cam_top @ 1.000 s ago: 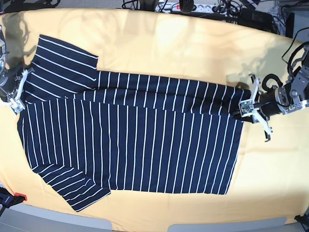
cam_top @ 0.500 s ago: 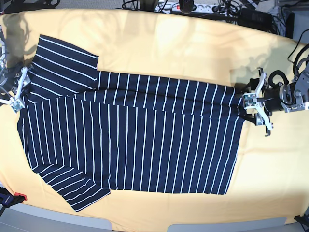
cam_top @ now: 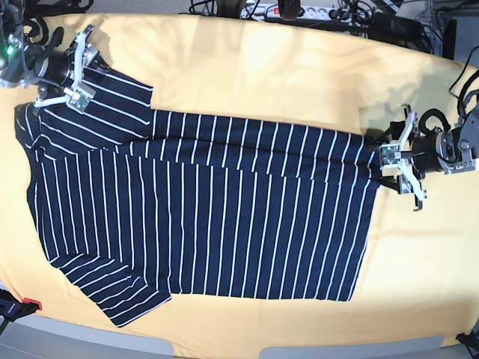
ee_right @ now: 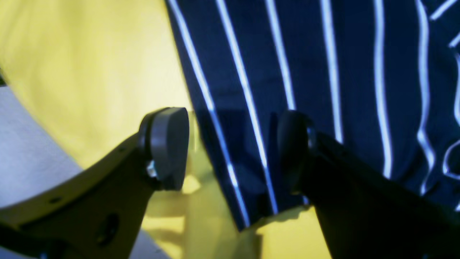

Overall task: Fold the T-shirt properly
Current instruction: 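Grasp the sleeve near the right gripper and fold it inward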

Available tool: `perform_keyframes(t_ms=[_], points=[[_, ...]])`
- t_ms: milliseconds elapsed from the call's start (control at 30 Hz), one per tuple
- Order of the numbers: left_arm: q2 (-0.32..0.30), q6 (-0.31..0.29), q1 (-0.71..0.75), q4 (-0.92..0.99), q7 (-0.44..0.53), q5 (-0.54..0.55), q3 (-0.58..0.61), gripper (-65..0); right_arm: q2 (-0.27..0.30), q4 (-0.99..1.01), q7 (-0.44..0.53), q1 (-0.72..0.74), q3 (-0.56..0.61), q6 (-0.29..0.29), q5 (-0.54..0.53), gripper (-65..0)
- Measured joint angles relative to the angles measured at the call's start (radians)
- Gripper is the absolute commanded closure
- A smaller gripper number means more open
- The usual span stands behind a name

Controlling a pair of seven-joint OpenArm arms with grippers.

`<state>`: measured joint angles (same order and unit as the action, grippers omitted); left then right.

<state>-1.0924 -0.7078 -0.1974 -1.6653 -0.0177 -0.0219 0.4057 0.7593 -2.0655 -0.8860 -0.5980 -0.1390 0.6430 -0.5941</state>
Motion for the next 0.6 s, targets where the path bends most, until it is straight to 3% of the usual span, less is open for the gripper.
perform_keyframes(t_ms=[167,467,500,600], points=[[0.000,-0.001,0.000,0.000,0.011,0.025,0.000,-33.7,-0.035,0.039,0.140,-0.045,0.000,-0.025,0.142,-40.3],[0.000,-0.001,0.000,0.000,0.011,0.024,0.000,-33.6,-0.041,0.151,0.200,-0.037,-0.010,0.005,0.123,-38.4],[0.000,-0.001,0.000,0.000,0.011,0.023,0.000,-33.6,-0.041,0.158,0.212,-0.036,-0.010,0.005,0.122,-32.9],[0.000,-0.001,0.000,0.000,0.011,0.023,0.000,-33.6,-0.043,0.161,0.216,-0.037,-0.006,0.012,0.113,-3.6]])
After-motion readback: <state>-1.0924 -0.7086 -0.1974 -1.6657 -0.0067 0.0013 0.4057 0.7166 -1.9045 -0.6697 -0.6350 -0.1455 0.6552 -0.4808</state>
